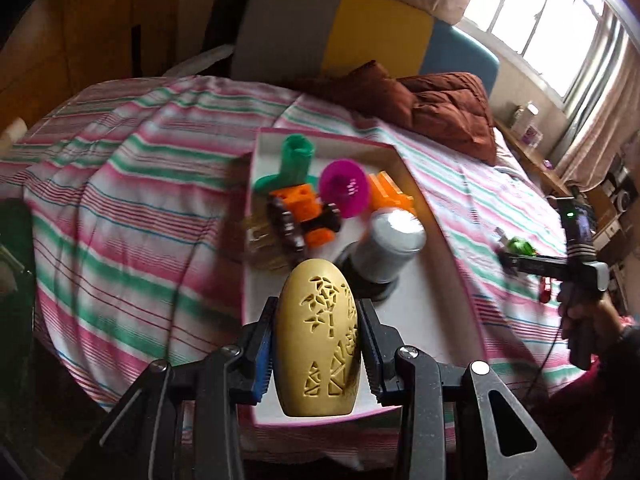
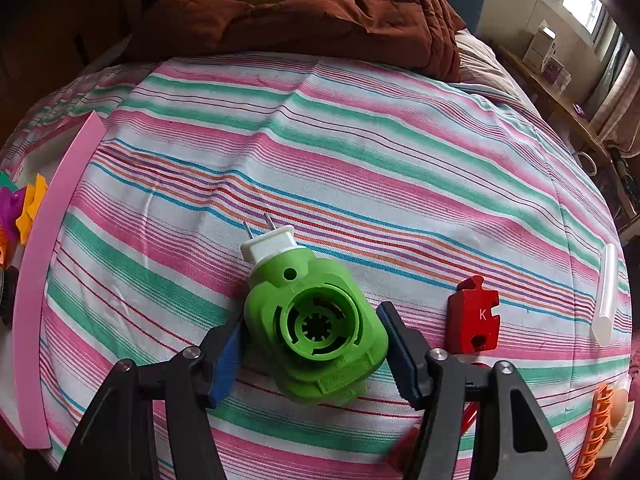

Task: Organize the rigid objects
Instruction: 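Carry the yellow sponge into the tray and release it with left while right holds the green device, then withdraw the open left gripper from the tray while right holds the green device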

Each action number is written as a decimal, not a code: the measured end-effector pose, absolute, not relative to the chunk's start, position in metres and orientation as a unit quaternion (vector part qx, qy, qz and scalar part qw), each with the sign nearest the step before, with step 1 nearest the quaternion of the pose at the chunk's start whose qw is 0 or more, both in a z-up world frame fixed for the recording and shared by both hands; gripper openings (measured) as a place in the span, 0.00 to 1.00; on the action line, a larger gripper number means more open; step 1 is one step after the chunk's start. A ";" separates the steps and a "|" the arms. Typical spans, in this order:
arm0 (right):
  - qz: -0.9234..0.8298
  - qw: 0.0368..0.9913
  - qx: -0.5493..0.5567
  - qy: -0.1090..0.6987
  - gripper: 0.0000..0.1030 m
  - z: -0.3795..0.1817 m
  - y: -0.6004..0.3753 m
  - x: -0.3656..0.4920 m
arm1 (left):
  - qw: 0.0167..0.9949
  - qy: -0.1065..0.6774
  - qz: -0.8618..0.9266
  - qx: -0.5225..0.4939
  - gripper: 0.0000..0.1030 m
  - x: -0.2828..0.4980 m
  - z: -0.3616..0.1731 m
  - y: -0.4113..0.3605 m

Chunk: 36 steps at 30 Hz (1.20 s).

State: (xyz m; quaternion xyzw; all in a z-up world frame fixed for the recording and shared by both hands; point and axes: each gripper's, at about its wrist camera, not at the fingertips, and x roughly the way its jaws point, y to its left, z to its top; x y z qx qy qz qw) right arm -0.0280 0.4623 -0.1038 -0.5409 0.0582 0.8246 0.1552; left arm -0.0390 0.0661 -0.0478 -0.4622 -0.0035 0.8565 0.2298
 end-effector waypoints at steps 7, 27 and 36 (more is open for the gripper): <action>0.825 0.155 -0.541 0.057 0.61 -0.104 0.463 -0.027 | 0.219 0.016 0.853 -0.474 0.36 -0.057 -0.064 0.072; 0.825 0.155 -0.541 0.048 0.61 -0.104 0.461 -0.026 | 0.170 0.032 0.878 -0.447 0.43 -0.049 -0.057 0.064; 0.825 0.157 -0.541 0.044 0.61 -0.104 0.459 -0.025 | 0.168 0.034 0.886 -0.431 0.43 -0.039 -0.043 0.065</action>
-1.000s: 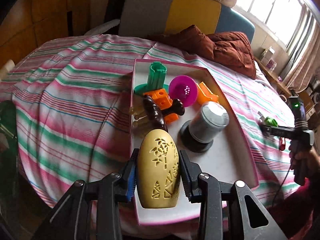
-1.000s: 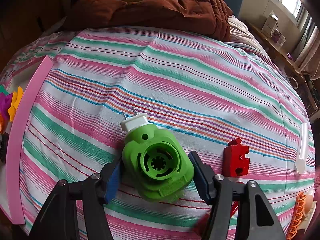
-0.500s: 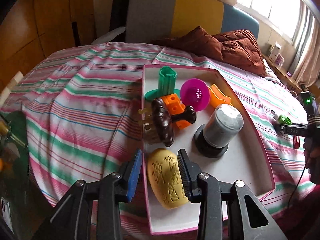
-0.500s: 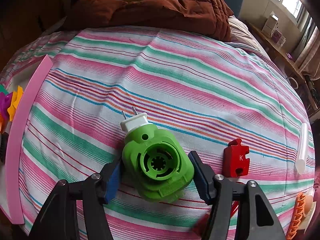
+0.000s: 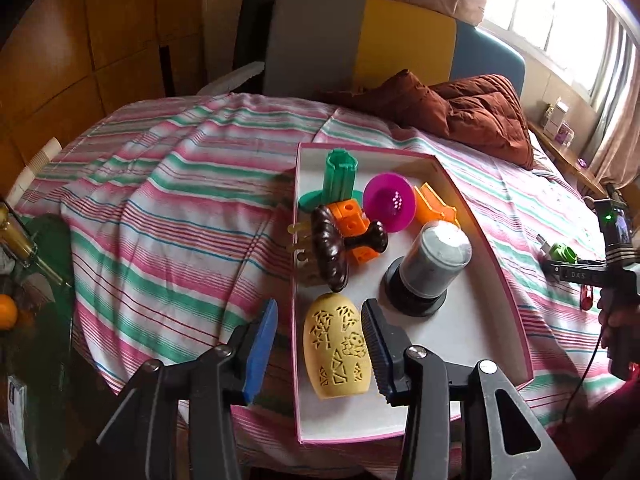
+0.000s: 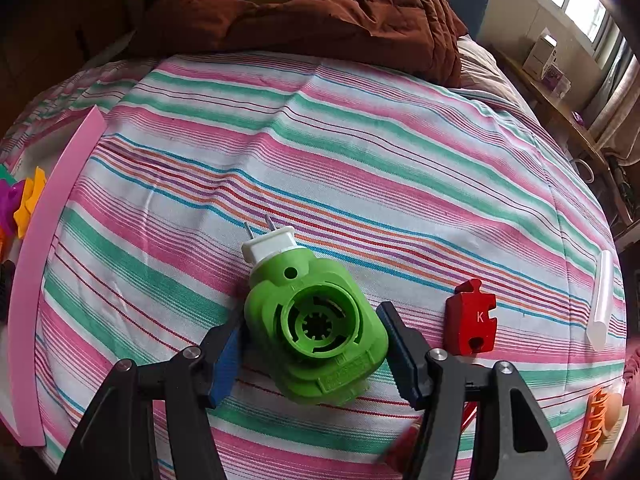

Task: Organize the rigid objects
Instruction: 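Withdraw the open left gripper from the tray while right holds the green device, then lift the green plug-in device with the right gripper and carry it over the tray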

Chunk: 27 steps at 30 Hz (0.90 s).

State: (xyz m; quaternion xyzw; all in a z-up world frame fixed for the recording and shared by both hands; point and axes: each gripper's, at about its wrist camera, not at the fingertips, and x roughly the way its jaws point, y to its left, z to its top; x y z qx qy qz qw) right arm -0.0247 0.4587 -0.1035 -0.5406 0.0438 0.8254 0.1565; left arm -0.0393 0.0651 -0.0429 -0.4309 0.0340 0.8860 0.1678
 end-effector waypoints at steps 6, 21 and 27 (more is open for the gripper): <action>0.826 0.156 -0.540 0.043 0.61 -0.103 0.459 -0.024 | 0.169 0.037 0.888 -0.427 0.43 -0.037 -0.039 0.067; 0.839 0.117 -0.523 0.091 0.61 -0.074 0.435 -0.020 | 0.170 0.025 0.888 -0.427 0.43 -0.035 -0.039 0.061; 0.873 0.030 -0.479 0.088 0.60 -0.029 0.362 -0.024 | 0.167 0.014 0.888 -0.428 0.43 -0.036 -0.041 0.054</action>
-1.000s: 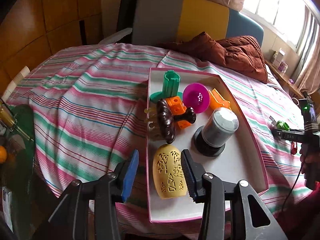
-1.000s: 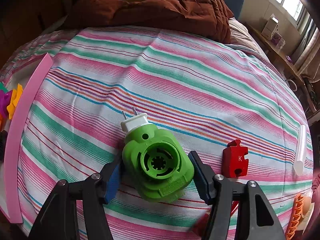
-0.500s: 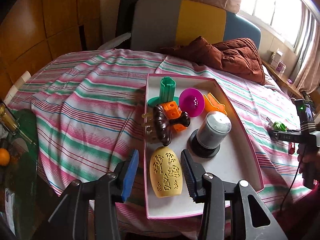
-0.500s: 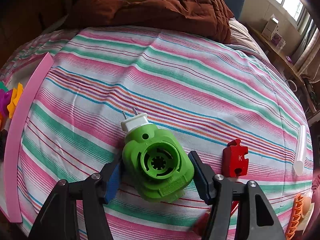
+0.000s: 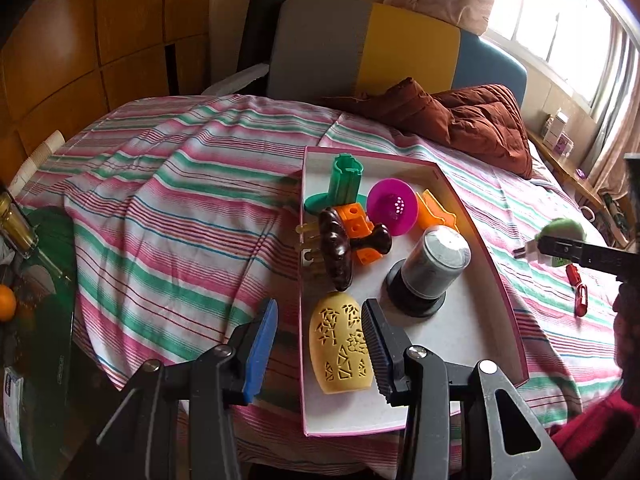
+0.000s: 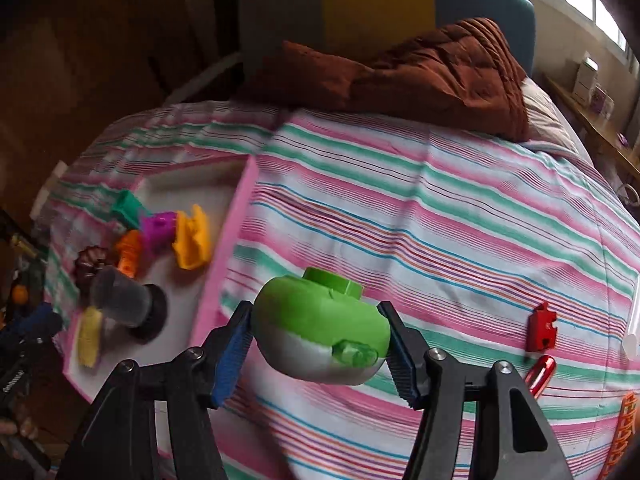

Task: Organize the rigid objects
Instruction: 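Lift the green plug-in device with the right gripper and carry it over the tray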

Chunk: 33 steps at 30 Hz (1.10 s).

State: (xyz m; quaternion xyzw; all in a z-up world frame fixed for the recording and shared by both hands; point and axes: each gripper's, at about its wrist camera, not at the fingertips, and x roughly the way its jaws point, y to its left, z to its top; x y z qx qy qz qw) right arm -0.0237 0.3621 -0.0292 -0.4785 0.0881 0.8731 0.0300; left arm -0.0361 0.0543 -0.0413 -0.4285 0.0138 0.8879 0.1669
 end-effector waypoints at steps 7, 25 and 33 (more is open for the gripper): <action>0.876 -0.010 -0.478 0.060 0.60 -0.029 0.290 -0.046 | 0.166 0.003 0.887 -0.432 0.43 -0.037 -0.044 0.045; 0.856 0.004 -0.514 0.050 0.62 -0.071 0.273 -0.081 | 0.158 -0.014 0.882 -0.443 0.45 -0.041 -0.054 0.031; 0.857 0.007 -0.513 0.051 0.62 -0.071 0.272 -0.074 | 0.158 -0.009 0.884 -0.439 0.45 -0.039 -0.050 0.033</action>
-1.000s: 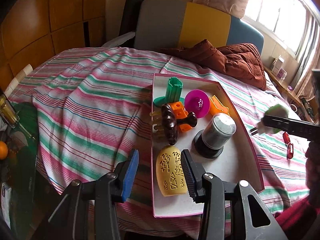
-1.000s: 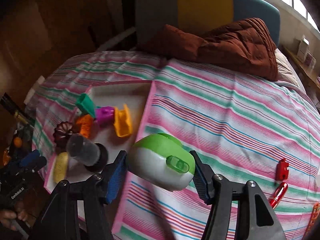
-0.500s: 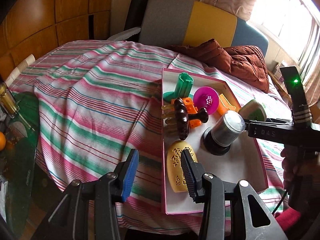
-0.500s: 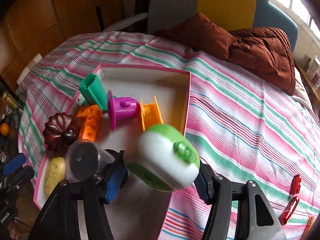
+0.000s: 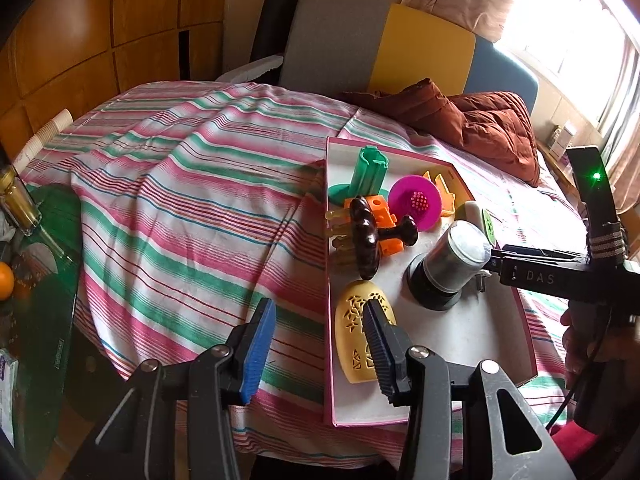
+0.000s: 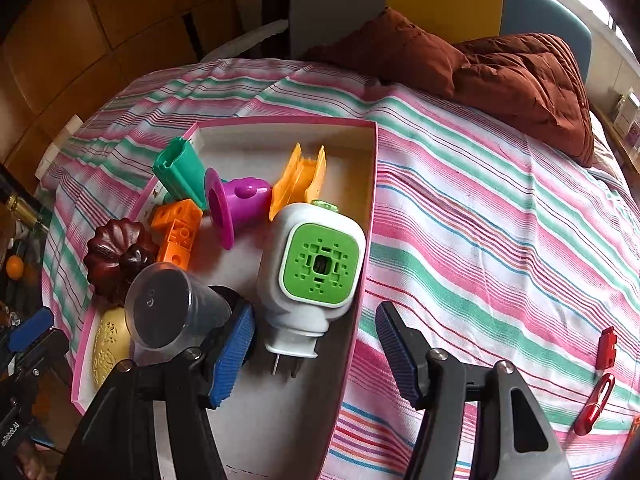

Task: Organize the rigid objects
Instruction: 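Lift the green plug-in device with the right gripper and carry it over the tray, then lower the green device into the tray and open the right gripper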

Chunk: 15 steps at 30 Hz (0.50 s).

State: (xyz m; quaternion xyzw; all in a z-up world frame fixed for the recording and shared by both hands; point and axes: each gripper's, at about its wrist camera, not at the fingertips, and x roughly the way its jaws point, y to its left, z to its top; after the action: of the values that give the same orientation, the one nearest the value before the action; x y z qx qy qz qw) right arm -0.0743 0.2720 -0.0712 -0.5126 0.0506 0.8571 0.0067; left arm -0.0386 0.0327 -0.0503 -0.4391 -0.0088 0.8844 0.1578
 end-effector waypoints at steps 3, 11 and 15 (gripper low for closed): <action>0.861 0.008 -0.506 0.055 0.62 -0.067 0.273 -0.068 | 0.156 -0.006 0.886 -0.437 0.45 -0.038 -0.048 0.033; 0.870 0.015 -0.489 0.067 0.62 -0.060 0.274 -0.049 | 0.156 0.002 0.887 -0.435 0.45 -0.035 -0.047 0.035; 0.873 0.015 -0.484 0.064 0.62 -0.057 0.271 -0.042 | 0.157 0.004 0.886 -0.435 0.45 -0.033 -0.048 0.036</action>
State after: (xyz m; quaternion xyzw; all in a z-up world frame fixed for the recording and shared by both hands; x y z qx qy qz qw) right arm -0.0418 0.2712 -0.0573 -0.4836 0.0642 0.8728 0.0150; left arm -0.0333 0.0364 -0.0475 -0.4355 0.0039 0.8864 0.1572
